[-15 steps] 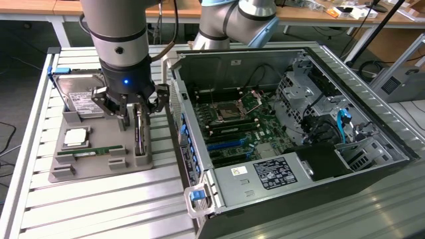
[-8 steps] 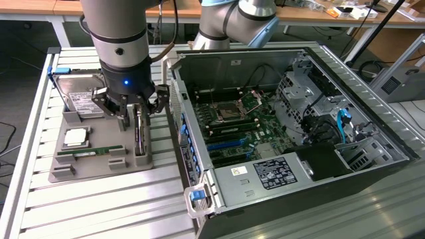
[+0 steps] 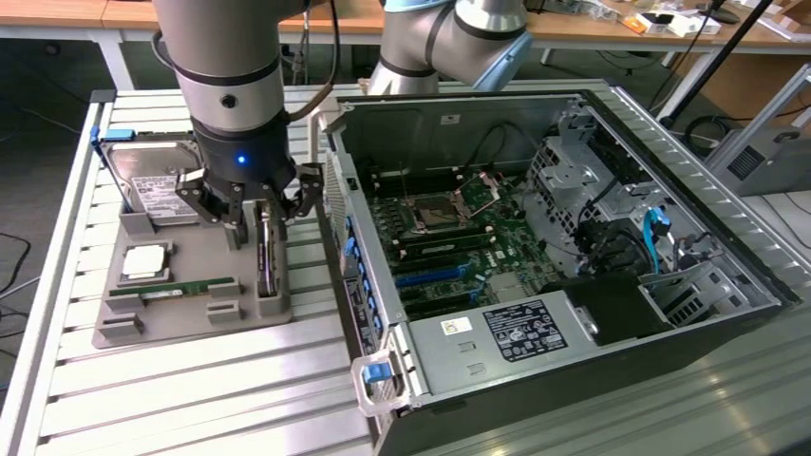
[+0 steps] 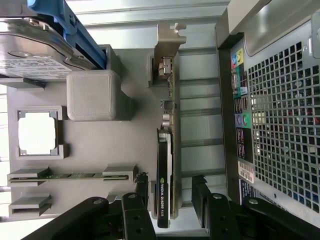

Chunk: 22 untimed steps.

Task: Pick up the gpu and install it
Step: 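Pick up the gpu and move the gpu toward the slot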

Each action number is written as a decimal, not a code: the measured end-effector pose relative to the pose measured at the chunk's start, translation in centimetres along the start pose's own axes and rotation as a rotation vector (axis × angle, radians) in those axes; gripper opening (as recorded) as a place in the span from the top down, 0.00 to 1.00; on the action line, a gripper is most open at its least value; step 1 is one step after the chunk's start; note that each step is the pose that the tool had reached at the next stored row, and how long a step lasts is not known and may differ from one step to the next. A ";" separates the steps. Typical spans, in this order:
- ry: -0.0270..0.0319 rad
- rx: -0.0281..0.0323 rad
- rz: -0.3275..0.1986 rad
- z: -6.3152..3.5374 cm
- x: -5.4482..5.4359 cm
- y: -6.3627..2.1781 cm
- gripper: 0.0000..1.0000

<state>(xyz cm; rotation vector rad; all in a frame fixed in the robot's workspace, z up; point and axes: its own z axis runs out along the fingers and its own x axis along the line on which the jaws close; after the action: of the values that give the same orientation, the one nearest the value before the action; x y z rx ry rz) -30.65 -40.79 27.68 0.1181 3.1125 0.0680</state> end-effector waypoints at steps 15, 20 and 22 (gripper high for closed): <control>-0.0001 -0.0001 0.000 0.28 0.0 -0.05 0.52; 0.0000 -0.0001 0.000 0.37 0.0 -0.07 0.52; 0.0000 0.0000 0.000 0.40 0.0 -0.08 0.52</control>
<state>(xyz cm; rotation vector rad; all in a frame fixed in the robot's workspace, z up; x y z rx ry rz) -30.65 -40.84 27.27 0.1181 3.1125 0.0681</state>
